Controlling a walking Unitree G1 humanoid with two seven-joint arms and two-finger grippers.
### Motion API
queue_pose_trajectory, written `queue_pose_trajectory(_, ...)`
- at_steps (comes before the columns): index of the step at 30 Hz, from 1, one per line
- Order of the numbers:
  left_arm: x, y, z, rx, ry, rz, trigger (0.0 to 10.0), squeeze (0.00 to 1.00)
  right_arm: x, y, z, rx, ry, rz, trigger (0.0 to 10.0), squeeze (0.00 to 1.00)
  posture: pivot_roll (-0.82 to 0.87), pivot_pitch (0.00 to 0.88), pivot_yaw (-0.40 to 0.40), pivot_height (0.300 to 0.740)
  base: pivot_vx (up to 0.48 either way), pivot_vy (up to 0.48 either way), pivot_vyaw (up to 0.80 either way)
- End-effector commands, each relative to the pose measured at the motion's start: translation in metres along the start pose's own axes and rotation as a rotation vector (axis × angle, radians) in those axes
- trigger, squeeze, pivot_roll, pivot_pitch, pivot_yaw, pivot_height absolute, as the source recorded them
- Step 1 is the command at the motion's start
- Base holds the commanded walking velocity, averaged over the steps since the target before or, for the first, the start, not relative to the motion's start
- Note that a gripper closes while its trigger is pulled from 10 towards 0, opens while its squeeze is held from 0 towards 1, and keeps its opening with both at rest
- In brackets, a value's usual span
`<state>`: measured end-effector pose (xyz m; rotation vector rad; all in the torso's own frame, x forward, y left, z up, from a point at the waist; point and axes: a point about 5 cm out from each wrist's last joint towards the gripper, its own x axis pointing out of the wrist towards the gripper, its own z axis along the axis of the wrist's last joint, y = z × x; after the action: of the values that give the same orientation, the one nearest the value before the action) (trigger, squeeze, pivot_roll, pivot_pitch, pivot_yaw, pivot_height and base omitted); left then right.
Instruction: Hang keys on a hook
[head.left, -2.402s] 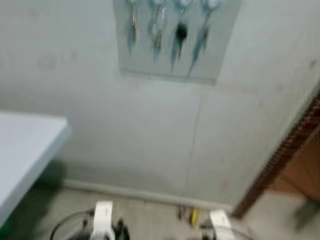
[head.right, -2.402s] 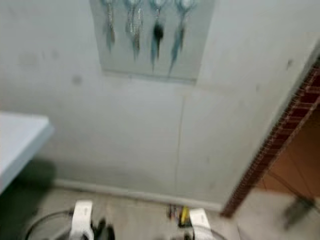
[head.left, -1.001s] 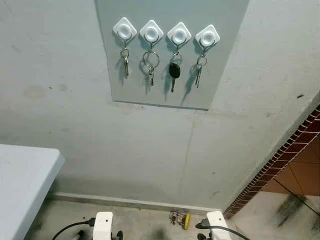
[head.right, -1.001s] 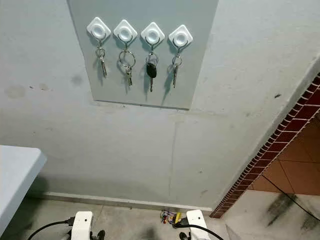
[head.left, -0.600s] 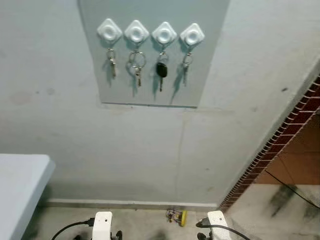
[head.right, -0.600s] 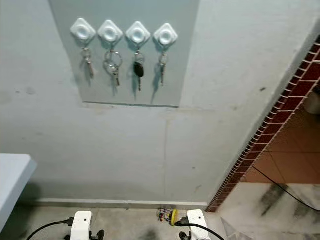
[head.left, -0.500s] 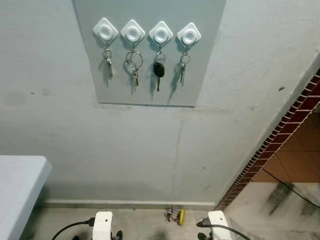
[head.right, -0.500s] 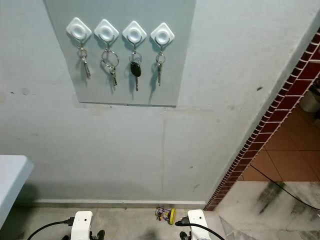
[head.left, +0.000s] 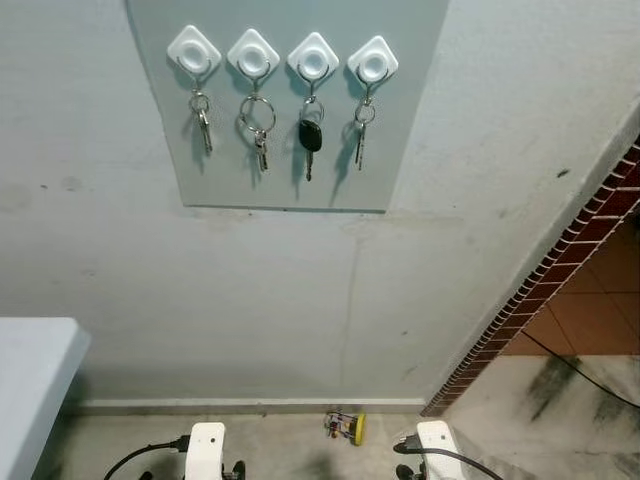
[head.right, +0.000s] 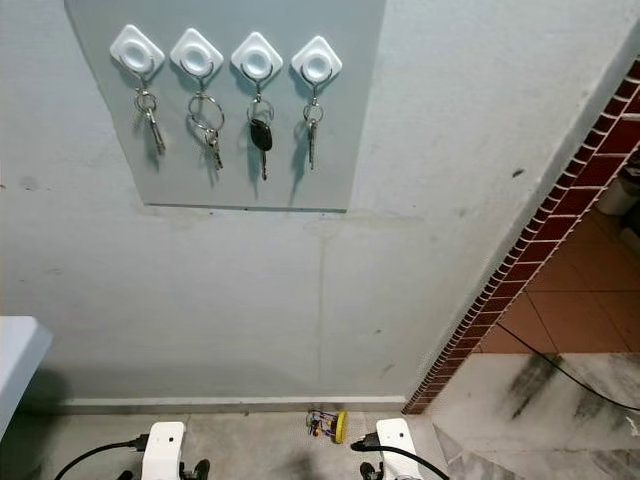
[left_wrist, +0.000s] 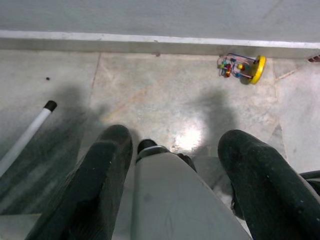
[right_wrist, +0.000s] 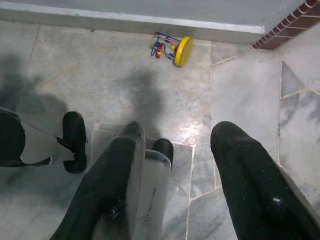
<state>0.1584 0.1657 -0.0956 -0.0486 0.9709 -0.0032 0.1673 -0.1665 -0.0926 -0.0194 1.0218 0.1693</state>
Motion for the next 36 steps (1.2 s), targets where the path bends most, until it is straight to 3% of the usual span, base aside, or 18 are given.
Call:
queue_pose_trajectory(1, -0.0001, 0.0012, -0.0005, 0.002, 0.004, 0.004, 10.0, 0.00, -0.0003, -0.0020, -0.0004, 0.006, 0.005, -0.012, 10.0, 0.00, -0.14, 0.000, -0.021, 0.740, 0.000, 0.000, -0.80)
queue_pose_trajectory(4, -0.0001, 0.0012, -0.0005, 0.002, 0.004, 0.004, 10.0, 0.00, -0.0003, -0.0020, -0.0004, 0.007, 0.005, -0.012, 10.0, 0.00, -0.14, 0.000, -0.021, 0.740, 0.000, 0.000, -0.80)
queue_pose_trajectory(16, -0.0005, 0.0013, -0.0009, 0.018, -0.001, -0.011, 10.0, 0.00, -0.0005, -0.0010, -0.0007, -0.009, -0.005, 0.001, 10.0, 0.00, -0.13, 0.000, -0.026, 0.740, 0.000, 0.000, 0.00)
queue_pose_trajectory(36, -0.0007, 0.0015, -0.0016, 0.014, 0.002, -0.009, 10.0, 0.00, -0.0008, -0.0012, -0.0019, -0.013, -0.005, 0.002, 10.0, 0.00, -0.13, 0.000, -0.031, 0.740, 0.000, -0.408, 0.00)
